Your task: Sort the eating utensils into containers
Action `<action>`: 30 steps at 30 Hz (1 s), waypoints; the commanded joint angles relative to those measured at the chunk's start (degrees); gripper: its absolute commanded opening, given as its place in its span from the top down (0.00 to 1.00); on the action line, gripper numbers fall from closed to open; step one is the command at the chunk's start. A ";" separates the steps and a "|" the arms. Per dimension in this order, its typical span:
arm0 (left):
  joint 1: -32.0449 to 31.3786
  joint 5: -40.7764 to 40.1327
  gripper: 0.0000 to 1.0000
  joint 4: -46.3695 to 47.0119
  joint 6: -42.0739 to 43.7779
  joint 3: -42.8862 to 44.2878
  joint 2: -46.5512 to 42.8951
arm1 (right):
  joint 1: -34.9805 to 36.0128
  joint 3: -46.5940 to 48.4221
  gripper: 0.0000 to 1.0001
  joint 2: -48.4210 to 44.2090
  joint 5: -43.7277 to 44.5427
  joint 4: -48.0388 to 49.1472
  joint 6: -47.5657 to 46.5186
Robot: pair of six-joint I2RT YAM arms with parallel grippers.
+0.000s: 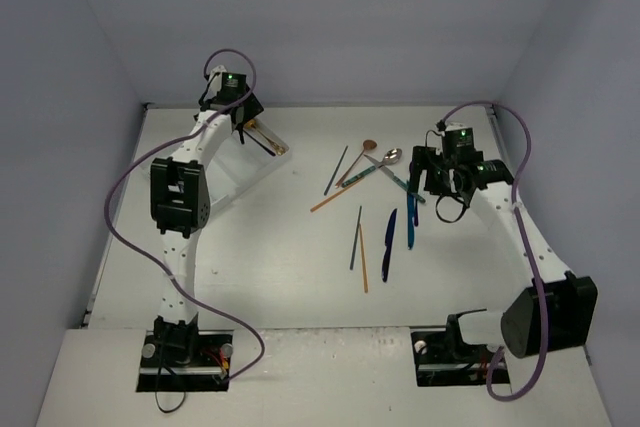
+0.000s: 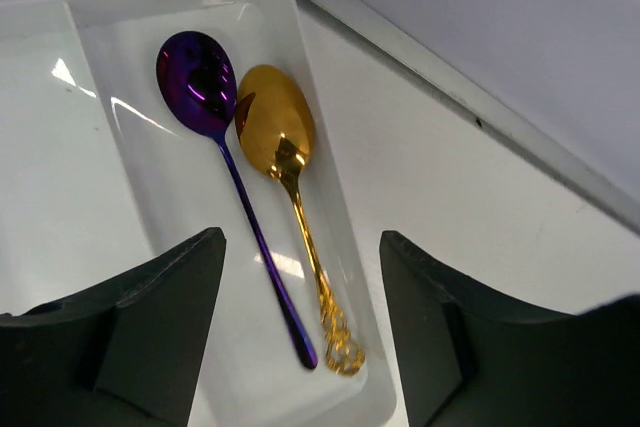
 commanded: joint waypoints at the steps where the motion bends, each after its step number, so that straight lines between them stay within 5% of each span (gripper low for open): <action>1: -4.62 2.02 0.40 -0.73 10.65 -2.99 -15.37 | -1.58 4.86 0.24 6.78 1.96 3.99 2.09; 8: -11.86 7.05 0.39 -3.51 16.76 -22.81 -32.50 | -2.37 6.26 0.41 16.96 2.04 9.16 5.13; 17: -22.14 8.85 0.39 -5.09 14.75 -44.96 -51.64 | -2.74 7.94 0.54 27.61 5.52 16.18 4.05; 30: -24.49 9.01 0.39 -7.82 12.03 -52.15 -59.99 | -4.54 12.58 0.70 33.80 6.59 17.88 1.78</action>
